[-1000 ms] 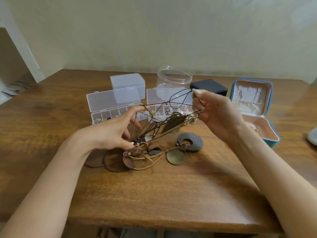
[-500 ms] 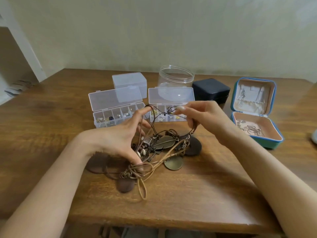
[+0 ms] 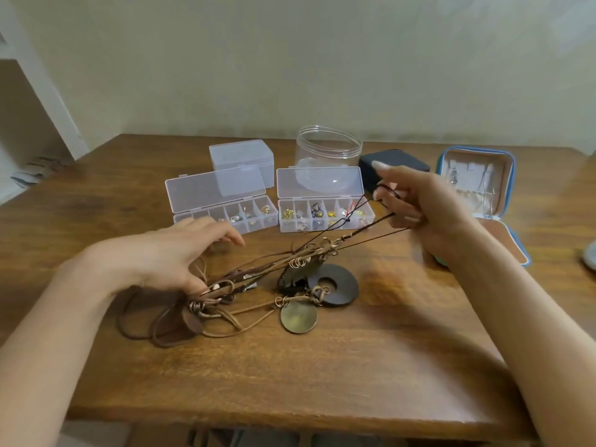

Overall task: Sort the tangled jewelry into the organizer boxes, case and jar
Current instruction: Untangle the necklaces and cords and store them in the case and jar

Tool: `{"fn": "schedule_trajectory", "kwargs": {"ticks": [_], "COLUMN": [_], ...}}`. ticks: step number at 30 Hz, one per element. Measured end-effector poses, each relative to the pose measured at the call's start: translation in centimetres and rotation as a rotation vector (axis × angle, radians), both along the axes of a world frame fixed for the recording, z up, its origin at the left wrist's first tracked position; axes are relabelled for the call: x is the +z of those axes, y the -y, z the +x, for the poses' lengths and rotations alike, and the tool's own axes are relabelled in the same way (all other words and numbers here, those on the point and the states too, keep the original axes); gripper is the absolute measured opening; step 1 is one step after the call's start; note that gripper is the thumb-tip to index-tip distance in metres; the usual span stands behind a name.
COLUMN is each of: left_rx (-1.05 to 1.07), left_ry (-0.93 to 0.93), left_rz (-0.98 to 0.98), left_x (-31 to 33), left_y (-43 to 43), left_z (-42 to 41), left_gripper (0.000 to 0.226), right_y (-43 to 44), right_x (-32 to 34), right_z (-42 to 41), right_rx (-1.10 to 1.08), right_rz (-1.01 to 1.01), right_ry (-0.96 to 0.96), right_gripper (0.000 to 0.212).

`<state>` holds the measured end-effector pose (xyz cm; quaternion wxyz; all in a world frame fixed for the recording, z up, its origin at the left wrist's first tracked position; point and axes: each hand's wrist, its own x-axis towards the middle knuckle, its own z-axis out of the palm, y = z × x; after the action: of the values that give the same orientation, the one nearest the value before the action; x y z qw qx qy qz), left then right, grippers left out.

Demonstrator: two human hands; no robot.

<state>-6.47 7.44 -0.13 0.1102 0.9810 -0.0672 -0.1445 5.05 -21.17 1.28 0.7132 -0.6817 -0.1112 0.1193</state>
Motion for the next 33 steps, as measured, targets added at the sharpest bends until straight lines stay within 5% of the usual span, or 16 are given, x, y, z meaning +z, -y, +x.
{"fn": "schedule_trajectory", "kwargs": {"ticks": [4, 9, 14, 16, 19, 24, 28, 33], "left_rx": [-0.041, -0.079, -0.179, -0.195, -0.175, -0.093, -0.056, -0.205], "left_ry": [0.004, 0.042, 0.290, 0.300, 0.263, 0.341, 0.479, 0.672], "left_rz": [-0.165, -0.203, -0.215, -0.169, -0.094, -0.074, -0.065, 0.170], "left_x": [-0.4, -0.1, -0.4, -0.7, -1.1, -2.0, -2.3, -2.7], "left_y": [0.7, 4.2, 8.0, 8.5, 8.3, 6.9, 7.2, 7.8], "left_z": [-0.2, 0.4, 1.4, 1.3, 0.8, 0.1, 0.7, 1.4], "left_gripper": [0.050, 0.054, 0.054, 0.050, 0.052, 0.074, 0.063, 0.016], "right_y": [-0.3, -1.0, -0.1, 0.1, 0.7, 0.7, -0.5, -0.4], "right_x": [-0.3, -1.2, -0.3, -0.3, 0.1, -0.3, -1.9, -1.8], "right_z": [-0.3, -0.4, 0.0, 0.2, 0.2, 0.0, 0.2, 0.4], "right_rx": [-0.061, -0.073, 0.105, 0.100, 0.243, 0.465, 0.383, 0.387], "right_rz": [-0.239, -0.411, 0.023, -0.002, -0.255, -1.092, -1.088, -1.222], "right_ry": [0.184, 0.339, 0.134, 0.126, 0.112, 0.342, 0.457, 0.519], "right_gripper": [0.030, 0.022, 0.017, 0.015, 0.039, 0.053, 0.025, 0.009]}}
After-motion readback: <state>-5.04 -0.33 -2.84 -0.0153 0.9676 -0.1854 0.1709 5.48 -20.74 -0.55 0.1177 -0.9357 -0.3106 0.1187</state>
